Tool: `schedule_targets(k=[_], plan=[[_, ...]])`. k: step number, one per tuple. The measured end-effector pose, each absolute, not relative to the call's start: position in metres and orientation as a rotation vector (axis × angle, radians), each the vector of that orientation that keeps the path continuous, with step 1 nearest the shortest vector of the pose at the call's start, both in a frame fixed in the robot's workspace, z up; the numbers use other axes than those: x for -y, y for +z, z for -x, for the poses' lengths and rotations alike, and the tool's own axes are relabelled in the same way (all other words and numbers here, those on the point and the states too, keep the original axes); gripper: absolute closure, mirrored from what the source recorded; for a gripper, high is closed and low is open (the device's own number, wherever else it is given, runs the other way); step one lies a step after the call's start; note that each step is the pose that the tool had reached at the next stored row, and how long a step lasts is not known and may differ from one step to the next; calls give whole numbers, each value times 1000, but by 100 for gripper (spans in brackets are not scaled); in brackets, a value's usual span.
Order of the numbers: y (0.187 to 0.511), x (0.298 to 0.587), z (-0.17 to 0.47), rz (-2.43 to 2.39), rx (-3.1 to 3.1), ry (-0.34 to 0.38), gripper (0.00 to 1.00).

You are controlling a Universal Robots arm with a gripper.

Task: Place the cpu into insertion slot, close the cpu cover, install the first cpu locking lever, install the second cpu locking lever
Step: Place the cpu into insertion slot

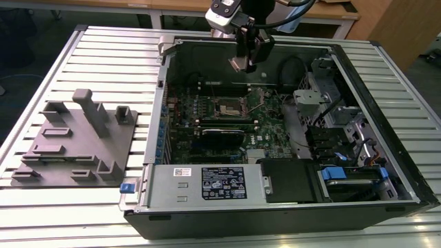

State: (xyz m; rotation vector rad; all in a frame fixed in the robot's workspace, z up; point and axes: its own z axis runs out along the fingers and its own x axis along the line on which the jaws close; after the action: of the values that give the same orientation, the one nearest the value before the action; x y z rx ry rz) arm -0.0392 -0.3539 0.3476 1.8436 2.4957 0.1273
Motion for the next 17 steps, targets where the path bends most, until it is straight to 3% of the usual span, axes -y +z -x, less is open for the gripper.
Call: schedule_targets(k=[17], plan=[[346,354,39,-1844,-2496,127,46]])
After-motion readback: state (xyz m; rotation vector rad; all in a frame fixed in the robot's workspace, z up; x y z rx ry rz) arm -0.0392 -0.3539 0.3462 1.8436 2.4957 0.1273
